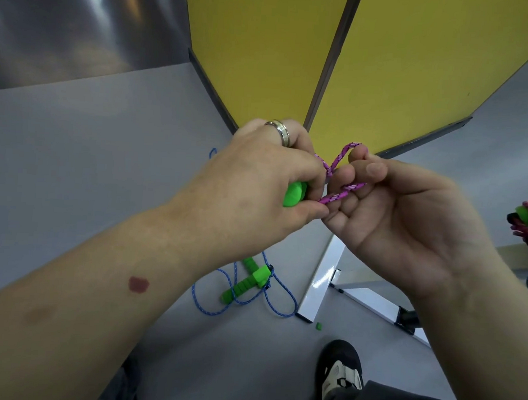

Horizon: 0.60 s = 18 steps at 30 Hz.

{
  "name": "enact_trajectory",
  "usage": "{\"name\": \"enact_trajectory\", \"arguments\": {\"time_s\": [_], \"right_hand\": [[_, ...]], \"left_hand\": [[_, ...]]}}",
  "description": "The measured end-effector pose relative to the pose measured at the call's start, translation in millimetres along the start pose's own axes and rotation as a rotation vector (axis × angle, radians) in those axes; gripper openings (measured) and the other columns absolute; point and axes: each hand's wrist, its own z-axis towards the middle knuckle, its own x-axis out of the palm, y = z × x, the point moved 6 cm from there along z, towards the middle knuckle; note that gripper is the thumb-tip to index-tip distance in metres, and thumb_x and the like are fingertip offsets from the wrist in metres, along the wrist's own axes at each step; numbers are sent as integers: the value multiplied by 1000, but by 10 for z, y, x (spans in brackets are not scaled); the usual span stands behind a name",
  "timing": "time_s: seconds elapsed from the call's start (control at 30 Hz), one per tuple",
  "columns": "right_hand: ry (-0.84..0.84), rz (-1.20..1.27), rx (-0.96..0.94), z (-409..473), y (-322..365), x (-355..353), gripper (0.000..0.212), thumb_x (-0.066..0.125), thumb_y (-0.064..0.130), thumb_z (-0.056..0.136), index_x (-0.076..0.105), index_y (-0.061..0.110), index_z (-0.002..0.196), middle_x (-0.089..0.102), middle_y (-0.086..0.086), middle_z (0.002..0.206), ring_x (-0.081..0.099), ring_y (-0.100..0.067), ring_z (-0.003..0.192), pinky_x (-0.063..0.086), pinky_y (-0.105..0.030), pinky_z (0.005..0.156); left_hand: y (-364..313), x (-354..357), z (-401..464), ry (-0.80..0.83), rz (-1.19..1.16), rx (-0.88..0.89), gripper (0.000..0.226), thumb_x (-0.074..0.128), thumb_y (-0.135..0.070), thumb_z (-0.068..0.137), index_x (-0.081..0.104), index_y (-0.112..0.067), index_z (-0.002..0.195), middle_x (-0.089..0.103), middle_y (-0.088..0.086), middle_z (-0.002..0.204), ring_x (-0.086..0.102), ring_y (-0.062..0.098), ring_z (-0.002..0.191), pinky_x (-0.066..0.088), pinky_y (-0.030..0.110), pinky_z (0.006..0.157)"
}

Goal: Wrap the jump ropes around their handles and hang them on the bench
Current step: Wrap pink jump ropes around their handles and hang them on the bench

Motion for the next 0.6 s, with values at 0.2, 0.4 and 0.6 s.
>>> {"name": "enact_trajectory", "arguments": {"time_s": [0.2, 0.4, 0.6], "right_hand": [[-34, 26, -7, -12, 29, 0, 10, 46, 7, 89, 52, 14, 87, 51, 6, 59, 65, -18, 77, 47, -35, 93], [-72, 14, 4, -5, 69, -48, 16, 48, 7, 87, 57, 14, 76, 57, 5, 70, 63, -12, 66, 44, -27, 68], [-88, -78, -49, -2, 31, -16, 14, 44, 9, 99, 54, 15, 93, 69, 1, 84, 49, -2, 46, 33, -14, 45]], "left_hand": [[4, 7, -5, 12, 48, 7, 18, 83, -39, 84, 70, -28, 79, 54, -13, 104, 49, 21, 105, 51, 46, 83], [-48, -16, -10, -18, 116, 50, 19, 83, -35, 84, 67, -25, 80, 54, -11, 104, 47, 21, 104, 54, 48, 75], [30, -3, -8, 22, 39, -14, 18, 85, -33, 83, 69, -26, 80, 51, -14, 104, 49, 18, 106, 48, 37, 86]]}}
